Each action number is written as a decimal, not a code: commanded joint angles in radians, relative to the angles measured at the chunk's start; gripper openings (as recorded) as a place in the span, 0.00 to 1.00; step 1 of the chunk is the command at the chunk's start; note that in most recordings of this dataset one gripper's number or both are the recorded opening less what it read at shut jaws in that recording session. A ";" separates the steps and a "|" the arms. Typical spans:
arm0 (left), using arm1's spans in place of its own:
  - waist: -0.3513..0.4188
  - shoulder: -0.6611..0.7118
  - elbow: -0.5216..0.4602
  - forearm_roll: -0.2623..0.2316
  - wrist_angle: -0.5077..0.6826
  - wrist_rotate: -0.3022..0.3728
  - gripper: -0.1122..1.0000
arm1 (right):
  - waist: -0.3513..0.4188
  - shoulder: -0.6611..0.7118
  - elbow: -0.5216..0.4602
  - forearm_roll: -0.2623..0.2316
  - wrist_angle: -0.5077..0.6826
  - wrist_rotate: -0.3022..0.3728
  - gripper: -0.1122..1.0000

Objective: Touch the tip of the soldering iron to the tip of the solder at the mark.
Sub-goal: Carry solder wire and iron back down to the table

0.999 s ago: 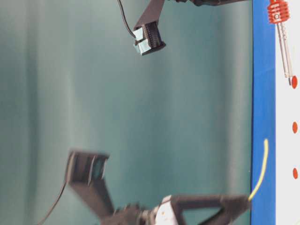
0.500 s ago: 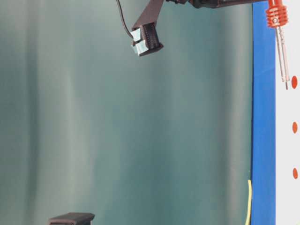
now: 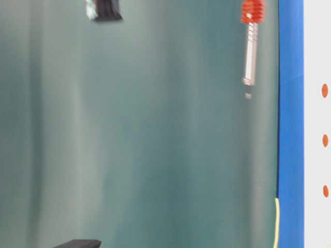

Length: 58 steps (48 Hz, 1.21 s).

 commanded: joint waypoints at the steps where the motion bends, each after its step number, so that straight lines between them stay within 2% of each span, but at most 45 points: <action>1: -0.005 -0.012 -0.006 -0.002 -0.021 -0.002 0.12 | 0.011 -0.067 0.023 0.000 -0.052 0.017 0.16; 8: -0.023 -0.011 -0.005 -0.002 -0.057 -0.003 0.12 | 0.049 -0.092 0.043 0.000 -0.089 0.038 0.16; 13: -0.055 -0.006 -0.005 -0.003 -0.083 -0.011 0.12 | 0.110 -0.087 0.041 0.000 -0.124 0.043 0.16; 27: -0.213 0.012 0.002 -0.005 -0.178 -0.114 0.12 | 0.383 -0.044 0.032 0.000 -0.244 0.086 0.16; 34: -0.310 0.075 0.015 -0.005 -0.296 -0.147 0.12 | 0.499 0.029 0.025 0.000 -0.290 0.097 0.16; 47: -0.391 0.284 0.041 -0.005 -0.558 -0.163 0.12 | 0.569 0.278 0.021 0.000 -0.472 0.135 0.16; 58: -0.414 0.433 0.051 -0.005 -0.664 -0.163 0.12 | 0.580 0.460 -0.015 0.000 -0.557 0.153 0.16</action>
